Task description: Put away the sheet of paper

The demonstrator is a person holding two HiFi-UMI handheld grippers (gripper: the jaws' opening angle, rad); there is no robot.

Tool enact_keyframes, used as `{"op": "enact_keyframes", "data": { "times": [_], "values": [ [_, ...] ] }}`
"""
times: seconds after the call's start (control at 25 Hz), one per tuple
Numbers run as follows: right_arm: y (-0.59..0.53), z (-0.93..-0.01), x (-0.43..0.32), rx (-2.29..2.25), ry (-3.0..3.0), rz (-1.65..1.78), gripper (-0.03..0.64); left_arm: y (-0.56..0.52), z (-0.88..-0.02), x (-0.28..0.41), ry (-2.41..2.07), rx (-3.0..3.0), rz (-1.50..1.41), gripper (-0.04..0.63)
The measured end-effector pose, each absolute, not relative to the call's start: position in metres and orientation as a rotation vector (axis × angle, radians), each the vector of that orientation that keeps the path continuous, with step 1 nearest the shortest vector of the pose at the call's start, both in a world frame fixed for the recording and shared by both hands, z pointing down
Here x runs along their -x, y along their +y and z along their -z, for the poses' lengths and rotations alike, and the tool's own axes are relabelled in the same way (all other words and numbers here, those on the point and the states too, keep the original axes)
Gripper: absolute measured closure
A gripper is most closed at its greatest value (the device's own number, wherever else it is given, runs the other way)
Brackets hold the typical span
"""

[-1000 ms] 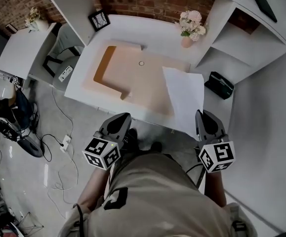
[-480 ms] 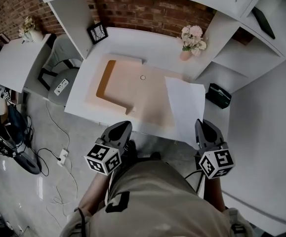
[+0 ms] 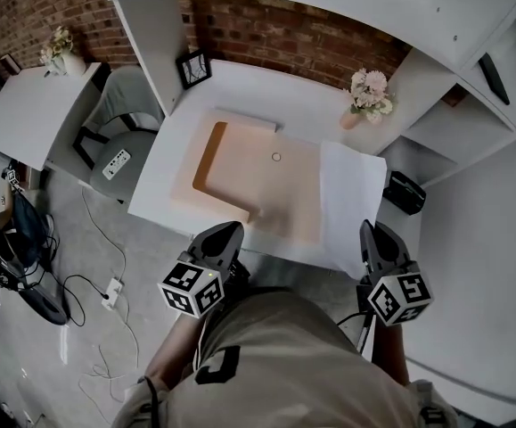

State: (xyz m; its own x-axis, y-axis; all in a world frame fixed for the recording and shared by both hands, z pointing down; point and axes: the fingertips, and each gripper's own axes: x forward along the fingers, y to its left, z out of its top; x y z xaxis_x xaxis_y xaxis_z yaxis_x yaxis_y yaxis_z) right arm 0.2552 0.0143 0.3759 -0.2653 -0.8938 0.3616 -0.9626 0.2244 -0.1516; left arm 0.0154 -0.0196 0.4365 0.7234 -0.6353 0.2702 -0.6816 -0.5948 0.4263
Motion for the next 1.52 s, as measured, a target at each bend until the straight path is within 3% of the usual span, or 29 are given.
{"op": "enact_keyframes", "data": {
  "times": [0.6,1.04,1.52],
  "values": [
    [-0.008,-0.370,-0.205,-1.852,-2.280,-0.604,0.589,-0.042,-0.452,0.040,-0.907,-2.418,-0.129,0.578],
    [-0.034,-0.373,-0.223,-1.877,-2.484,-1.337,0.589,-0.052,-0.459,0.030,-0.912,-2.376,-0.149,0.578],
    [-0.077,-0.407,-0.275,-1.794,-2.456,-1.681,0.589,-0.075,-0.449,-0.009,-1.022,-2.347,-0.157,0.578]
  ]
}}
